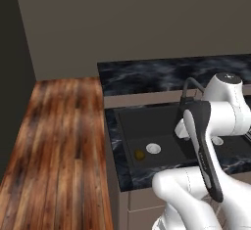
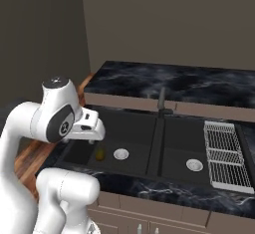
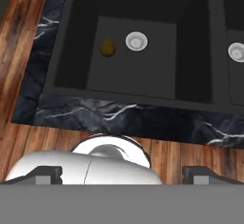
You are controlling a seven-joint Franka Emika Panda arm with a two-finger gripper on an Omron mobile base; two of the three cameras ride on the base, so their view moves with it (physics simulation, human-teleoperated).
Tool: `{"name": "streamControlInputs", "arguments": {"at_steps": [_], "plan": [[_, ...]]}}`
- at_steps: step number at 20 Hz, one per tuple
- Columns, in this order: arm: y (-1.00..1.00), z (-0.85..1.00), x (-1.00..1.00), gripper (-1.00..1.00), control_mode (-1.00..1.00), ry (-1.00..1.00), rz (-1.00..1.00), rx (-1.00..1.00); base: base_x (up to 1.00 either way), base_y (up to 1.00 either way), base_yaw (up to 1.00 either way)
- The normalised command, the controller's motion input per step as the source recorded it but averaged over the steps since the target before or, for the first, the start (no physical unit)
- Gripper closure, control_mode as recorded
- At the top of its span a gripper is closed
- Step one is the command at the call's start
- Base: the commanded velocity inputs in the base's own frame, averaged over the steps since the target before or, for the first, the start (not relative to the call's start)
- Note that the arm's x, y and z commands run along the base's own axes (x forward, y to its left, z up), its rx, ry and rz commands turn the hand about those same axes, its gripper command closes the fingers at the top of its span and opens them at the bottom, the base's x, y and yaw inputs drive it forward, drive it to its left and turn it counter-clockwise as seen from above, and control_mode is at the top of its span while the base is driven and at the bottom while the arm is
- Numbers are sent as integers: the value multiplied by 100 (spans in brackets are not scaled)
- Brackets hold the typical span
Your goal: Pick the eggplants from the cabinet and place them in one bowl. Pick the avocado from the sink and place it in the other bowl.
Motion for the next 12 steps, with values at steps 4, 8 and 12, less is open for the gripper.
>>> {"name": "streamControlInputs", "arguments": {"at_steps": [4,8,12], "plan": [[0,-9,31,-100,-100,3,24,0,0,0,0],[0,-16,10,-100,-100,1,27,-2,0,0,0],[0,-21,1,-100,-100,0,24,-6,0,0,0]]}}
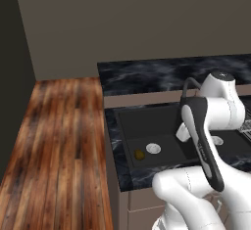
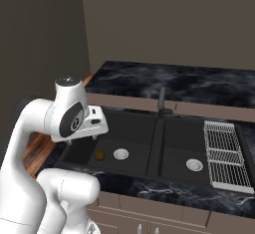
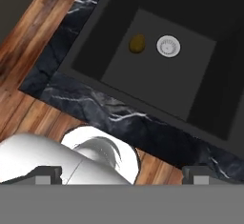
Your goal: Pick the eggplants from the cabinet and place them in one bowl. Pick the avocado from the sink and place it in the other bowl.
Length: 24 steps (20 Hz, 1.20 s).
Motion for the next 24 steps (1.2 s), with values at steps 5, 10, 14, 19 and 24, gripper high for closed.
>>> {"name": "streamControlInputs", "arguments": {"at_steps": [5,10,14,19,24], "plan": [[5,-20,5,-100,-100,0,15,-5,0,0,0],[12,-20,21,-100,-100,0,9,-4,0,0,0],[3,-5,37,-100,-100,0,9,0,0,0,0],[0,0,25,-100,-100,4,12,0,0,0,0],[0,0,12,-100,-100,7,11,0,0,0,0]]}}
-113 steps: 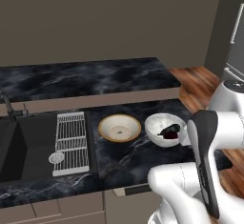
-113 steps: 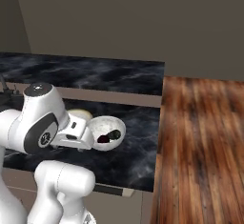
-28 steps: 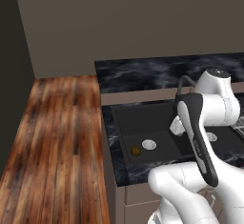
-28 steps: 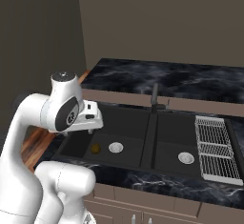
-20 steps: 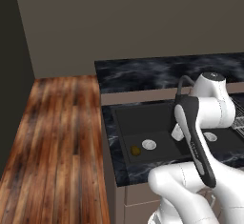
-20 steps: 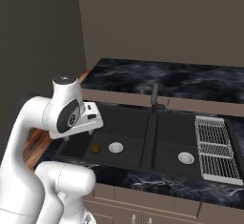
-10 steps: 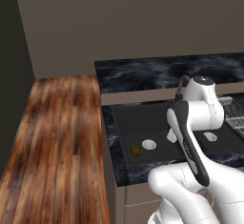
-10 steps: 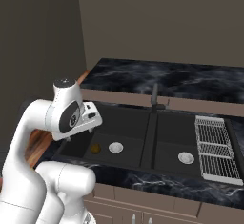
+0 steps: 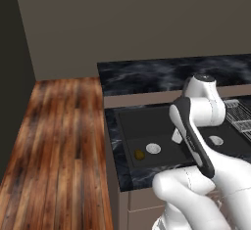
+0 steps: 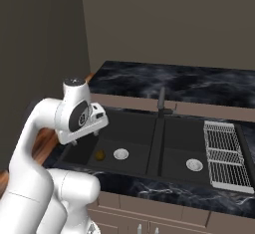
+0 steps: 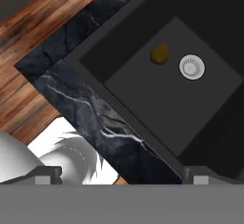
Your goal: Pick the eggplants from the cabinet and place them in one bowl. Pick the avocado from the sink and place it in the other bowl.
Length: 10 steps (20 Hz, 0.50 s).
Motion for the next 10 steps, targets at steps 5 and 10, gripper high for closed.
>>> {"name": "streamControlInputs", "arguments": {"at_steps": [5,10], "plan": [[0,0,12,-100,-100,8,10,0,0,0,0],[0,-1,22,-100,-100,7,11,0,0,0,0]]}}
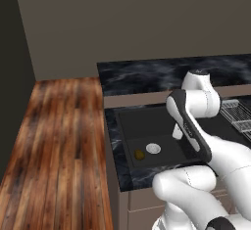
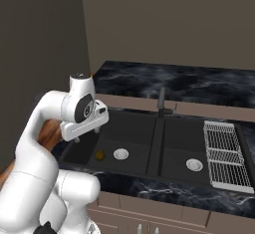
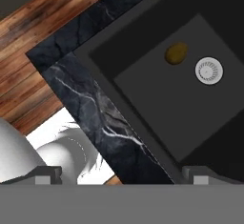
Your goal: Pick the eggplants from the cabinet and place them in one bowl. Pick the avocado from the sink and place it in the other bowl.
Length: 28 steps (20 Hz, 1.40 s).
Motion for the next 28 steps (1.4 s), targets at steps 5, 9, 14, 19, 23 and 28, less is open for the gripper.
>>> {"name": "streamControlInputs", "arguments": {"at_steps": [5,9,14,19,23,28], "plan": [[3,-11,23,-100,-100,5,11,0,0,0,0],[4,-9,34,-100,-100,3,8,0,0,0,0],[0,-3,32,-100,-100,1,8,0,0,0,0],[0,-10,21,-100,-100,0,7,0,0,0,0],[0,-14,14,-100,-100,0,3,-2,0,0,0],[0,-15,15,-100,-100,0,2,-4,0,0,0]]}}
